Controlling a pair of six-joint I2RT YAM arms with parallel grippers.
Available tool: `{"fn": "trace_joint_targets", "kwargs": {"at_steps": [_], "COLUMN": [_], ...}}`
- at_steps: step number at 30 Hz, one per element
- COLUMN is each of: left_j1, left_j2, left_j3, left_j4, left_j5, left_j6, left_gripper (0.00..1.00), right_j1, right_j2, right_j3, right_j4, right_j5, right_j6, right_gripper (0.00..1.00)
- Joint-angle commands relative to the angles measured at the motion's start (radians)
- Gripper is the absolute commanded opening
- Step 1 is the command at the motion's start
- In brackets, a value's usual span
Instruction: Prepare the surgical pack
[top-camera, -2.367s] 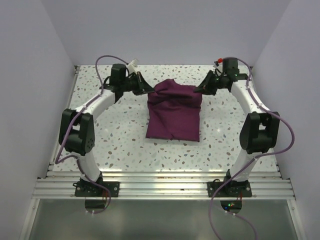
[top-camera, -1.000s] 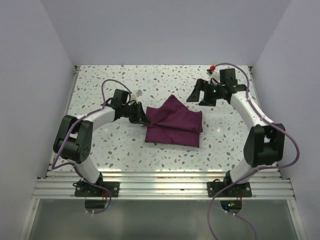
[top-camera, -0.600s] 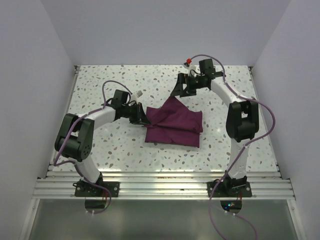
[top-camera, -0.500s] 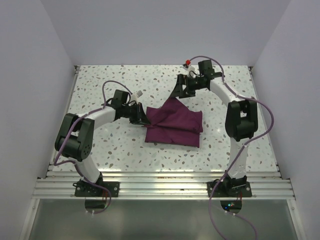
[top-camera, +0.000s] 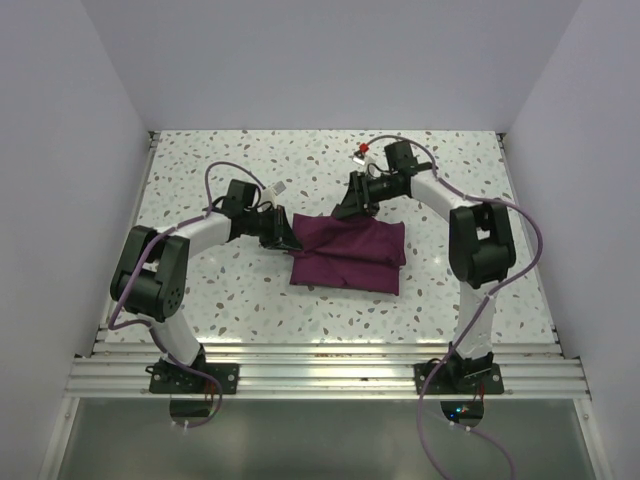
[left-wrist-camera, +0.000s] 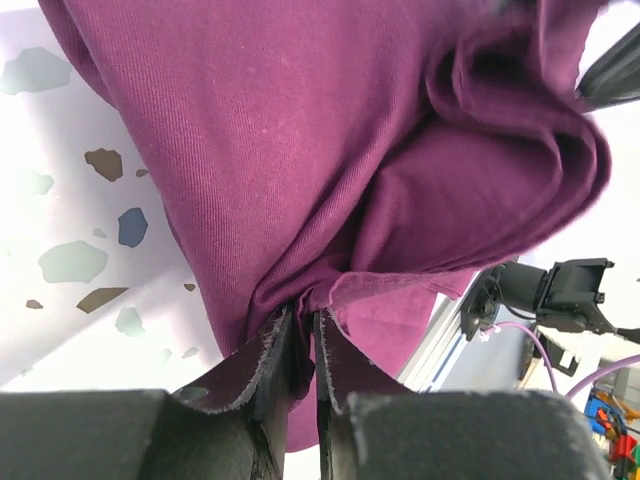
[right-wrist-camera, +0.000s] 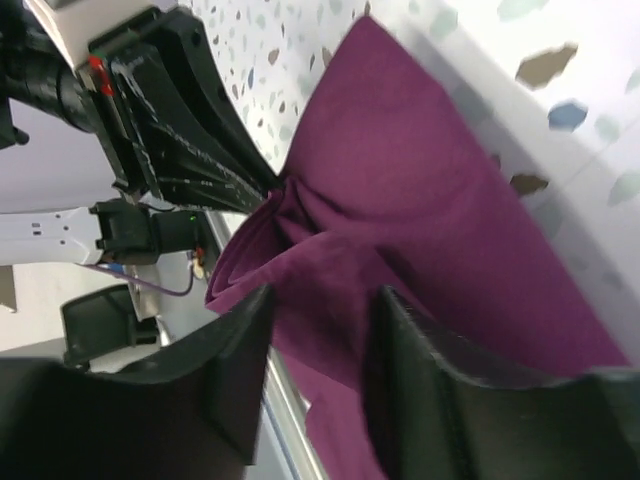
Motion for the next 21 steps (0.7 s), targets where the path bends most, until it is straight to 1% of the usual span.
{"fn": "trace_joint_targets", "kwargs": {"at_steps": [1,2,4,5,7,10,13,14,17,21], "left_j1": [0.0,0.0,0.003,0.008,0.015,0.055,0.103,0.12,0.132,0.135], "left_j2": [0.004,-0.001,-0.009,-0.019,-0.035,-0.074,-0.134,-0.169,-0.238,-0.308], "left_j3": [0.014,0.014,0.016,0.013,0.004,-0.022,-0.056,-0.061,-0.052,-0.039], "left_j4": [0.03,0.033,0.032,0.035,0.041,0.053,0.064,0.058,0.018,-0.054], "left_j5": [0.011,0.011,0.011,0.01,0.01,0.016,0.011,-0.002,-0.03,-0.119], "left_j6": [-0.009,-0.01,-0.017,-0.021,-0.036,-0.067,-0.089,-0.089,-0.067,-0.046], "left_gripper": [0.18,0.18,0.19,0.19,0.2,0.22,0.29,0.31,0.32,0.34], "right_j1": [-0.003,-0.003,-0.001,-0.001,-0.001,0.011,0.048,0.066,0.088,0.129], "right_j2": [-0.128,-0.139,-0.168,-0.203,-0.246,-0.331,-0.409,-0.427,-0.481,-0.529], "right_j3": [-0.052,-0.062,-0.092,-0.106,-0.147,-0.204,-0.276,-0.313,-0.374,-0.468], "right_j4": [0.02,-0.006,-0.022,-0.025,-0.032,-0.04,-0.045,-0.054,-0.052,-0.063], "right_j5": [-0.026,0.006,0.02,0.043,0.049,0.049,0.055,0.065,0.076,0.088], "right_j6": [0.022,0.021,0.016,0.021,0.024,0.045,0.053,0.048,0.047,0.034], "right_gripper": [0.46,0.34,0.19,0.1,0.07,0.06,0.05,0.04,0.02,0.02]}}
